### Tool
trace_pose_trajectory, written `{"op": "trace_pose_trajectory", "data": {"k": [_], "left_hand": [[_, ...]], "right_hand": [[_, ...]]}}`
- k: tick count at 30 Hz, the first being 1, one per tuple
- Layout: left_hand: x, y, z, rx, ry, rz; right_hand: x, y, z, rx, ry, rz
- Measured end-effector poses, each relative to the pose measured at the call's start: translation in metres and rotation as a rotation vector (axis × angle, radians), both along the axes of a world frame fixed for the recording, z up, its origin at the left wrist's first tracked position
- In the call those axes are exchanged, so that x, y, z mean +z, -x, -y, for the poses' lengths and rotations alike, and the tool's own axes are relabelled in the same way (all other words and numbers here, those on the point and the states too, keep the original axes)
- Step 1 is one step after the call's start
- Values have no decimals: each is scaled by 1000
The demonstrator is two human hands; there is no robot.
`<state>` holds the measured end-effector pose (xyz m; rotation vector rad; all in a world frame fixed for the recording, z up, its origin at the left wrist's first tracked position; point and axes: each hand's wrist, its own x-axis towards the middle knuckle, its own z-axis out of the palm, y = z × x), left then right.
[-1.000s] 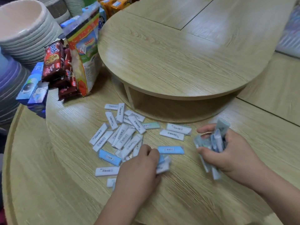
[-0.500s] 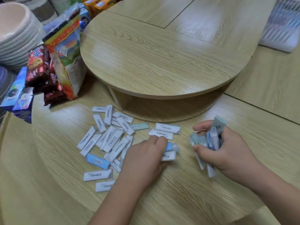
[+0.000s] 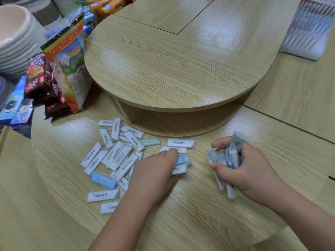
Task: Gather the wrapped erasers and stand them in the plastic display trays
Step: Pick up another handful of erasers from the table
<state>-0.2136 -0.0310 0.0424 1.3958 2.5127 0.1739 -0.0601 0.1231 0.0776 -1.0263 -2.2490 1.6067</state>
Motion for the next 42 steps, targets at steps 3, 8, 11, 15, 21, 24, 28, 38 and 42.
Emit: {"op": "trace_pose_trajectory", "data": {"k": [3,8,11,15,21,24,28,38,42], "left_hand": [[-1,-2,4,-13,-1,-63],[7,5,11,203,-85,75],[14,10,19,438,-292,319],[11,5,13,551,-385,491],[-2,-3,15,630,-345,454],[-1,-9,16,755,-508,683],[2,-18,3,759,-612,979],[7,-29,-13,696,-706,1086],[19,-39,-25,590,-747,1042]], "right_hand": [[-1,-1,0,10,5,13],[-9,4,6,-14,91,-11],[-17,11,14,-29,109,-10],[-23,25,22,-39,111,-16],[-29,37,27,-32,55,7],[-30,40,28,-76,113,-28],[-29,47,33,-127,314,-133],[-25,37,33,-158,360,-245],[-14,24,26,-186,326,-297]]}}
